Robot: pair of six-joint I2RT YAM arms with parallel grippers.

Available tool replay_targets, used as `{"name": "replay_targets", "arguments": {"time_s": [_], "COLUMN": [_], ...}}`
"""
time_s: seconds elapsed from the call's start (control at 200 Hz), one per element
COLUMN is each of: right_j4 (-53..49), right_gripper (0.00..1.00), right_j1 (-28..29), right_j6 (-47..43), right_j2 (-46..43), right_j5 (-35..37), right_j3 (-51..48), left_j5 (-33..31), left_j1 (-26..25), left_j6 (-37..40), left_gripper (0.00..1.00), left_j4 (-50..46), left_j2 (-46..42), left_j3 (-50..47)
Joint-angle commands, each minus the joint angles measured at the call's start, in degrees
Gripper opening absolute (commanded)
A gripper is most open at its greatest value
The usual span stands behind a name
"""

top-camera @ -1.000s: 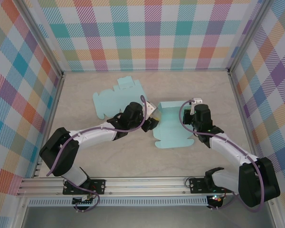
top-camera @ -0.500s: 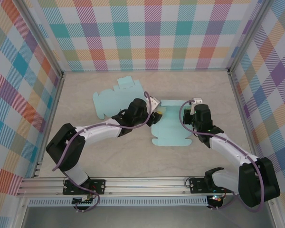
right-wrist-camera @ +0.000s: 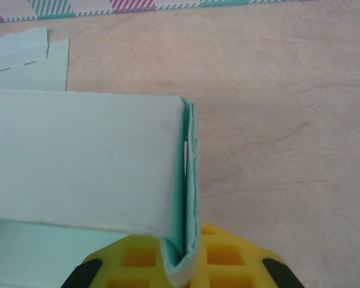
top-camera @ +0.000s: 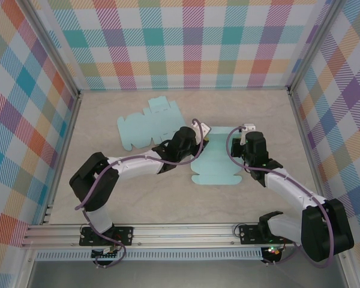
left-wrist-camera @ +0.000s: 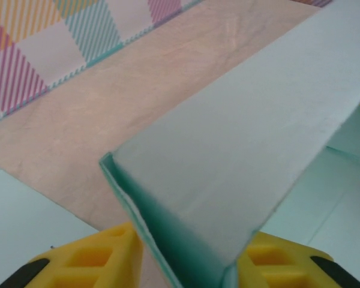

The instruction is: Fold the paper box

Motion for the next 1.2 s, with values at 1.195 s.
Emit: {"name": "replay_targets", "arguments": {"time_s": [1.195], "right_j4": [-2.74], "right_gripper": [0.0], "right_j1": [7.45], "right_j6": [14.09], "right_j2": [1.14], "right_j5": [1.6], "right_j3": [3.88], "left_j5": [-32.95], "left_j1": [-2.63], "left_j6": [-27.01], "left_gripper": [0.38], "left_j4": [-1.23], "left_j2": [8.82], "left_j3": [11.19]}}
